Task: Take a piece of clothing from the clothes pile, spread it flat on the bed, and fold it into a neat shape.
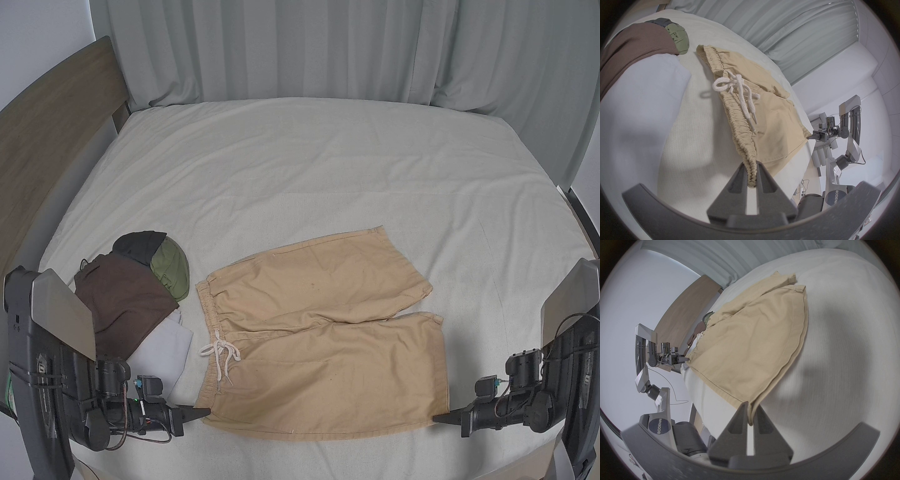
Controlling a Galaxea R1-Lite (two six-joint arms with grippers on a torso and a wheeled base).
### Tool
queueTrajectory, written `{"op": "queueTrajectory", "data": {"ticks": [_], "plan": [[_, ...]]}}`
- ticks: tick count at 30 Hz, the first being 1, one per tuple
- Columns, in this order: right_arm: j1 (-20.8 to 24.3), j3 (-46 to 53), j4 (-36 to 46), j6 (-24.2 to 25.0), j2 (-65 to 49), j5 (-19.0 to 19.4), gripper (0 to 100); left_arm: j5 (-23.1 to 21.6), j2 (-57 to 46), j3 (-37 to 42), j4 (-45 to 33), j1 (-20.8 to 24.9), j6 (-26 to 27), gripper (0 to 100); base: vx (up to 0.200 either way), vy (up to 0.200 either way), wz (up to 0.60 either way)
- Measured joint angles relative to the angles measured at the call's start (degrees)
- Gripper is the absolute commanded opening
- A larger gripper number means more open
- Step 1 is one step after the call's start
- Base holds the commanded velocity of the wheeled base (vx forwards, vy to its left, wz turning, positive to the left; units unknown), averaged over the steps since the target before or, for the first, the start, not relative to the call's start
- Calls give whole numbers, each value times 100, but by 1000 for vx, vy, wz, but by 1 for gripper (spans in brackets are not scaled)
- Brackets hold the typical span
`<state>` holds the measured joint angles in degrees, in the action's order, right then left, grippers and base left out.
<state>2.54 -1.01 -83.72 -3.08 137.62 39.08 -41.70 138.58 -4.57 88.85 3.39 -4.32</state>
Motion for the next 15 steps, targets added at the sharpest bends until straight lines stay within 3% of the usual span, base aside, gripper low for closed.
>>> {"op": "queueTrajectory", "data": {"ticks": [6, 15], "plan": [[40, 2, 706, -55, -438, 0, 0, -79, 0, 174, 2, -15, 150, 0, 0, 0, 0], [77, 0, 712, -77, -683, 16, 0, -156, 1, 345, 0, -72, 383, 0, 0, 0, 0]]}}
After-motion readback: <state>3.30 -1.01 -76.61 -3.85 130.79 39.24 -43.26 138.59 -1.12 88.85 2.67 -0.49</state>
